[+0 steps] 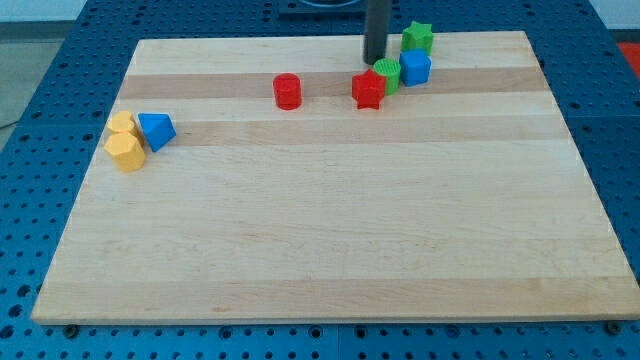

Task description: Separate the group of blocks at the center left

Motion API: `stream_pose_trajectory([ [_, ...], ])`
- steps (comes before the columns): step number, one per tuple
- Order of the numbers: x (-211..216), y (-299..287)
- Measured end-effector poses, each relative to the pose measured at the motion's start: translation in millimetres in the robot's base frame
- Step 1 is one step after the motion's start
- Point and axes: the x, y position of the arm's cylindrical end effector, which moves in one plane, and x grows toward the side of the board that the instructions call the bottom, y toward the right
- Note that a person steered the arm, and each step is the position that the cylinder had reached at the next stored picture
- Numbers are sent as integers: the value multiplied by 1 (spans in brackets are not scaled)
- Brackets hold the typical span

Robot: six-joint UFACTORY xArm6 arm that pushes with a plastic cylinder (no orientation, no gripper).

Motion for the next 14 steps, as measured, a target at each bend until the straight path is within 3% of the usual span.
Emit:
stream_pose_trajectory([
  [1,-25,-60],
  [2,-22,-147],
  [4,70,-314],
  [6,73,-327],
  [7,93,-348],
  [9,171,-327],
  [13,175,-313],
  [14,153,-313],
])
